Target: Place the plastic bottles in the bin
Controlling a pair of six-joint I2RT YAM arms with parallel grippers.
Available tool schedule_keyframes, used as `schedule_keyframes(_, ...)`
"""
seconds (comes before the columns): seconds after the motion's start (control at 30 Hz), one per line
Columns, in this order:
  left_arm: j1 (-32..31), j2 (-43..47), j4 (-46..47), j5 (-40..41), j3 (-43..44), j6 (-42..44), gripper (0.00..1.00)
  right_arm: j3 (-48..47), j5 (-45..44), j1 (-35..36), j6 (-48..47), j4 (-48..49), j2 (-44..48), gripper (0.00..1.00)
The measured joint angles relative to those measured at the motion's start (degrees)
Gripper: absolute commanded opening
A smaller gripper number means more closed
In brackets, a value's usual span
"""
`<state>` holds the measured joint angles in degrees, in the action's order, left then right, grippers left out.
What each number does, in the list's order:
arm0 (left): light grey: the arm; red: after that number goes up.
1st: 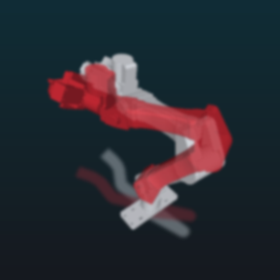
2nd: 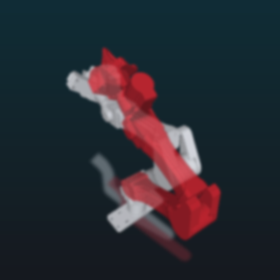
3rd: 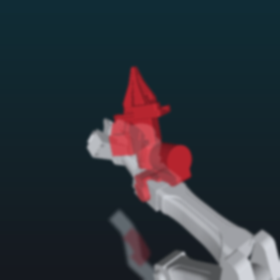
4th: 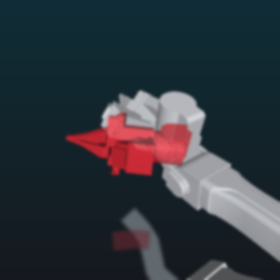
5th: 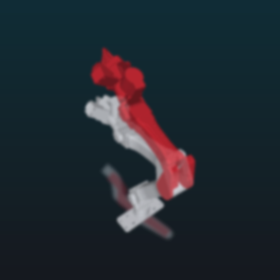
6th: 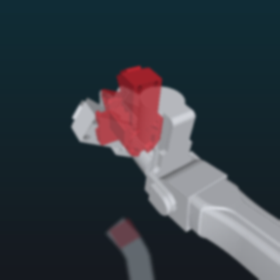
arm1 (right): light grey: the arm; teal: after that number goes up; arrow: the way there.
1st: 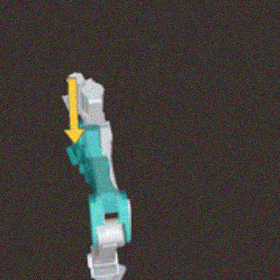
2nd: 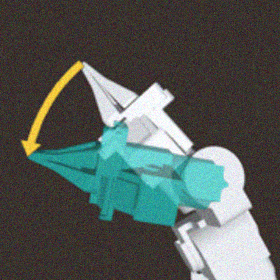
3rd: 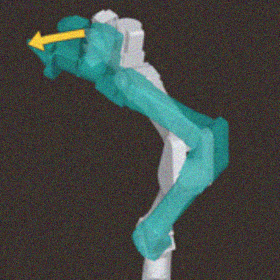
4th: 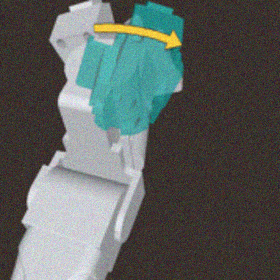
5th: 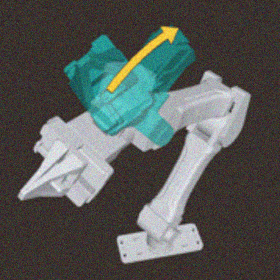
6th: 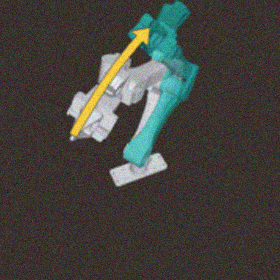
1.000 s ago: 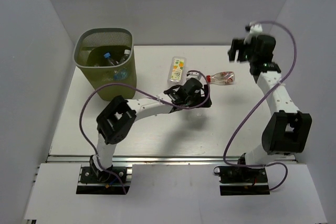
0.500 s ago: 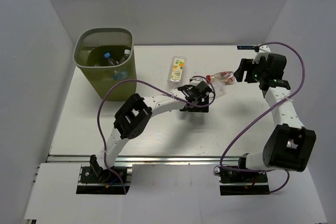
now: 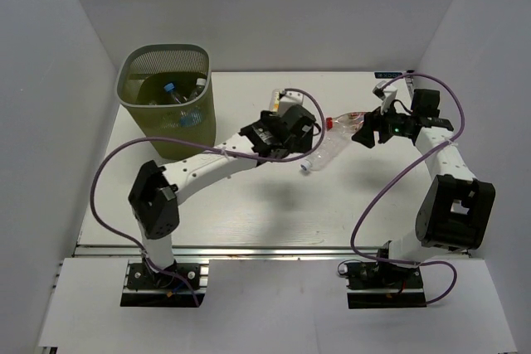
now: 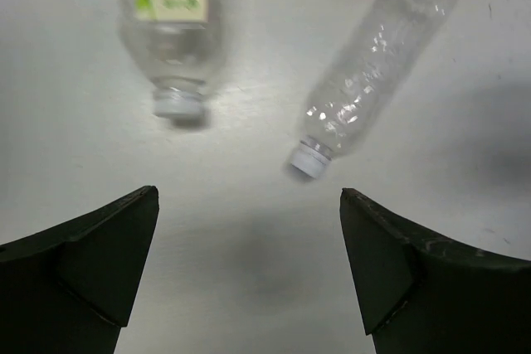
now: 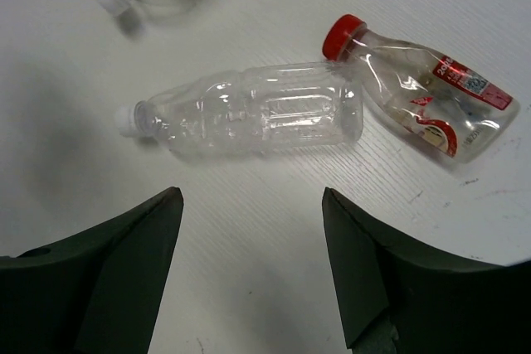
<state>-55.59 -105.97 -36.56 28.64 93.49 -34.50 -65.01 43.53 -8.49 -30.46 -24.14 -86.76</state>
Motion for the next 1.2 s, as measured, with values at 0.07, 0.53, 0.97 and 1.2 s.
schedule_keyframes(0.07,0.8,2.3,-1.0,3.2,0.5,2.5,1.00,-0.3,1.5,0.0,-0.3,-0.4,0.0,0.74)
schedule_keyframes(0.53,12.1,-8.8,-6.9,-2.4,3.0,9.9,1.00,1.9,3.8,0.0,0.0,-0.4,1.6,0.72)
schedule_keyframes(0.97,13.1,-15.1,-3.9,-13.3,8.3,13.7,0.97,3.0,3.8,0.0,0.8,0.2,1.9,0.71)
schedule_keyframes(1.2,13.1,-16.8,-3.7,-13.3,8.4,13.2,0.89,3.0,4.1,0.0,1.9,0.3,1.9,0.70)
